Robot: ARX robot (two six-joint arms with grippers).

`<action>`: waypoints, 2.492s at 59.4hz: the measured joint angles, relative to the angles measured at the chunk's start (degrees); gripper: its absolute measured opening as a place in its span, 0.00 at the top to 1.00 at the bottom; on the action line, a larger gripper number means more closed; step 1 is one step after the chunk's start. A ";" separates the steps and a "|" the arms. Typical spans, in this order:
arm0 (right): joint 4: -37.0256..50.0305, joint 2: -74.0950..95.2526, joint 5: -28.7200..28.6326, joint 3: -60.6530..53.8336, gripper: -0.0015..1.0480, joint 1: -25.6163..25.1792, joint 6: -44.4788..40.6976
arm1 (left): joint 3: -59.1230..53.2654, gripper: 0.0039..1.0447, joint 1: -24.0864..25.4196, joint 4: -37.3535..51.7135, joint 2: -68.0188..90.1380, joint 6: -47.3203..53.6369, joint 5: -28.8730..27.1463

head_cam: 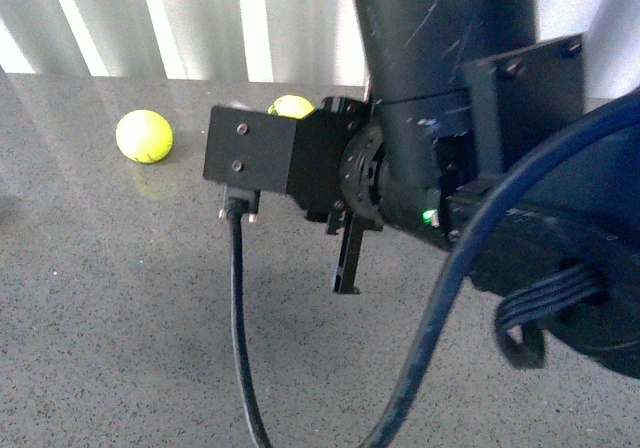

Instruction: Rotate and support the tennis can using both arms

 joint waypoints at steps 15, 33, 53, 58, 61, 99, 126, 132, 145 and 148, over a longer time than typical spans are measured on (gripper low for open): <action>-5.49 7.30 -4.20 10.36 0.89 3.28 4.55 | 0.00 0.06 0.00 0.00 0.00 0.02 0.00; -14.34 12.35 -5.33 19.50 0.91 3.74 7.26 | 0.00 0.06 0.00 0.00 0.00 0.02 0.00; -18.62 13.07 -7.19 19.54 0.93 4.13 5.81 | 0.00 0.06 0.00 0.00 0.00 0.02 0.02; -18.12 13.29 -6.78 18.99 0.93 3.89 4.50 | 0.00 0.06 0.00 0.00 0.00 0.02 0.00; -17.84 13.38 -6.78 18.91 0.94 3.72 4.35 | 0.00 0.06 0.00 0.00 0.00 0.02 0.00; -12.92 10.49 -7.26 11.39 0.16 1.55 4.42 | 0.00 0.06 0.00 0.00 0.00 0.02 0.00; -2.49 -6.21 -6.54 -8.48 0.07 -5.95 11.26 | 0.00 0.06 0.00 0.00 0.00 0.02 0.00; 3.34 -9.22 -2.71 -12.81 0.07 -9.40 16.31 | 0.00 0.06 0.00 0.00 0.00 0.02 0.00; 12.17 -17.59 15.34 -19.65 0.07 -21.31 27.45 | 0.00 0.06 0.00 0.00 0.00 0.02 0.00; 11.58 -20.81 19.41 -20.74 0.07 -24.46 30.58 | 0.00 0.06 0.00 0.00 0.00 0.00 0.00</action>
